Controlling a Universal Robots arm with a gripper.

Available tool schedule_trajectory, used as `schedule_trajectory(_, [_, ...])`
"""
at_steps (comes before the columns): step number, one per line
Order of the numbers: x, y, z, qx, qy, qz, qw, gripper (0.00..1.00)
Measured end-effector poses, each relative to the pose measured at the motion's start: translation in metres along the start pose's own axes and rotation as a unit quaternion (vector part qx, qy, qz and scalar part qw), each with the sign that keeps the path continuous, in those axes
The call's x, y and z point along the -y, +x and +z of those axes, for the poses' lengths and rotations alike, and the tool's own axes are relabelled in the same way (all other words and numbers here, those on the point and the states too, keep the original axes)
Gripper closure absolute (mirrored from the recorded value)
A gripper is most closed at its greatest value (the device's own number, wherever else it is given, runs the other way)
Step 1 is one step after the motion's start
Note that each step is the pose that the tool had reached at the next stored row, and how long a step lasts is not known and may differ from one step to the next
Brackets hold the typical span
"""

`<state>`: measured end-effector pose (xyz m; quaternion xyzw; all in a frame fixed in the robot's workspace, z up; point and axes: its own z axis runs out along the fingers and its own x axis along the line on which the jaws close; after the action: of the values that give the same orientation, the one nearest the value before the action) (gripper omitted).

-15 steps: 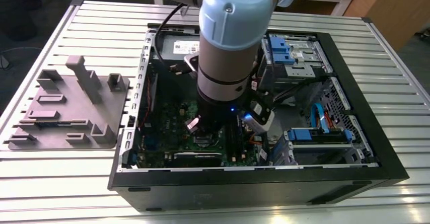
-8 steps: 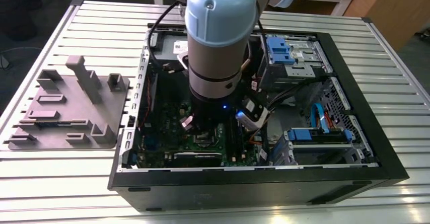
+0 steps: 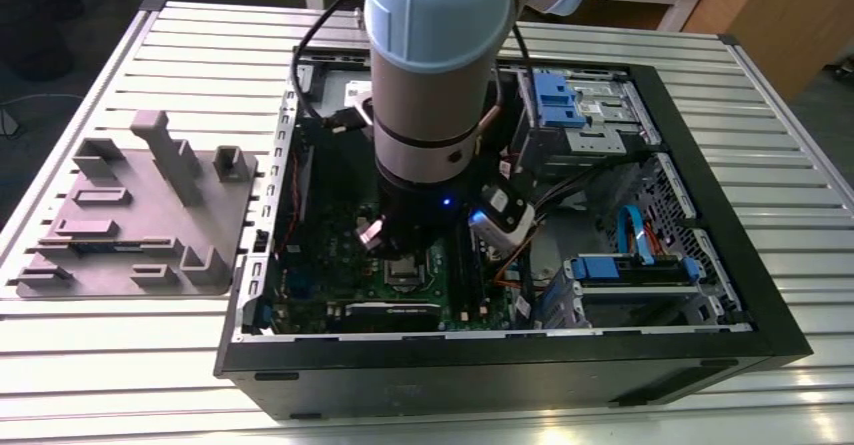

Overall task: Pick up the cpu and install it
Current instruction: 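Install the first cpu locking lever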

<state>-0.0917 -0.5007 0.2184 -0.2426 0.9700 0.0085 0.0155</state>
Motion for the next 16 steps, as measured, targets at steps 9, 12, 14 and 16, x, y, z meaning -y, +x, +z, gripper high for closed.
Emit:
schedule_trajectory(9, [-0.0006, -0.0002, -0.0129, 0.0032, 0.0027, 0.034, 0.99940, 0.90])
schedule_trajectory(12, [-0.0009, 0.0000, -0.0160, 0.0055, 0.0039, 0.035, 0.99936, 0.90])
schedule_trajectory(14, [-0.0009, 0.0001, -0.0160, 0.0060, 0.0041, 0.035, 0.99935, 0.90])
schedule_trajectory(16, [-0.0010, 0.0001, -0.0161, 0.0061, 0.0041, 0.035, 0.99934, 0.90])
